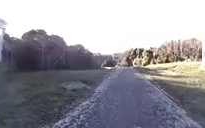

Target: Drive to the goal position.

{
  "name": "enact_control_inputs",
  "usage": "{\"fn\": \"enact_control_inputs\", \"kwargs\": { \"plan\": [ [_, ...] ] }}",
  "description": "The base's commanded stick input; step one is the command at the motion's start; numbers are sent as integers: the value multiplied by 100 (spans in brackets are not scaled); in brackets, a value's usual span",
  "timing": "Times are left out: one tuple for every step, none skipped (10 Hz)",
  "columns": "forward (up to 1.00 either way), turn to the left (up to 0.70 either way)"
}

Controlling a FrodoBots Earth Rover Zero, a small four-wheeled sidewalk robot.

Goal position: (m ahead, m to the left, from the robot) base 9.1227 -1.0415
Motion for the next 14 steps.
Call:
{"fn": "enact_control_inputs", "kwargs": {
  "plan": [
    [50, 0],
    [50, 0],
    [50, 0],
    [50, 0],
    [50, 0],
    [50, 0],
    [50, 0],
    [50, 0],
    [50, 0],
    [50, 0],
    [50, 0],
    [50, -5],
    [50, -36],
    [50, -32]
  ]
}}
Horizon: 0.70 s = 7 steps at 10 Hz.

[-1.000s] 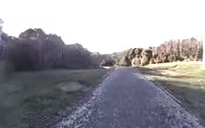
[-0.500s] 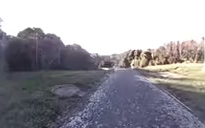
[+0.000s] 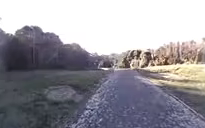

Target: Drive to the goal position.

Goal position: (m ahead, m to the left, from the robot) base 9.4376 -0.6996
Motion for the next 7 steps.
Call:
{"fn": "enact_control_inputs", "kwargs": {
  "plan": [
    [50, -1],
    [50, 0],
    [50, 0],
    [50, 0],
    [50, 0],
    [50, 0],
    [50, 0]
  ]
}}
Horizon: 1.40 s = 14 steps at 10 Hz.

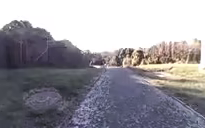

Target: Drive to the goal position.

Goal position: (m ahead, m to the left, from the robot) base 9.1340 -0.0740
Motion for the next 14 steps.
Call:
{"fn": "enact_control_inputs", "kwargs": {
  "plan": [
    [50, 0],
    [50, 0],
    [50, 0],
    [50, 0],
    [50, 0],
    [50, 0],
    [50, 0],
    [50, 0],
    [50, 0],
    [50, 0],
    [50, 0],
    [50, 0],
    [50, 0],
    [50, 0]
  ]
}}
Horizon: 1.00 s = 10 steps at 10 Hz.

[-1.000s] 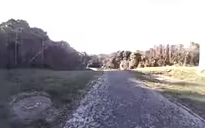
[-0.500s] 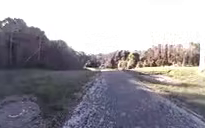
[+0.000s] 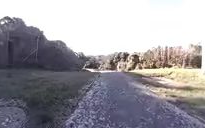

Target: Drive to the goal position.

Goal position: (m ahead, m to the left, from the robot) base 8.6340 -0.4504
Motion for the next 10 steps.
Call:
{"fn": "enact_control_inputs", "kwargs": {
  "plan": [
    [50, 0],
    [50, 0],
    [50, 0],
    [50, 0],
    [50, 0],
    [50, 0],
    [50, 0],
    [50, 0],
    [50, 0],
    [50, 0]
  ]
}}
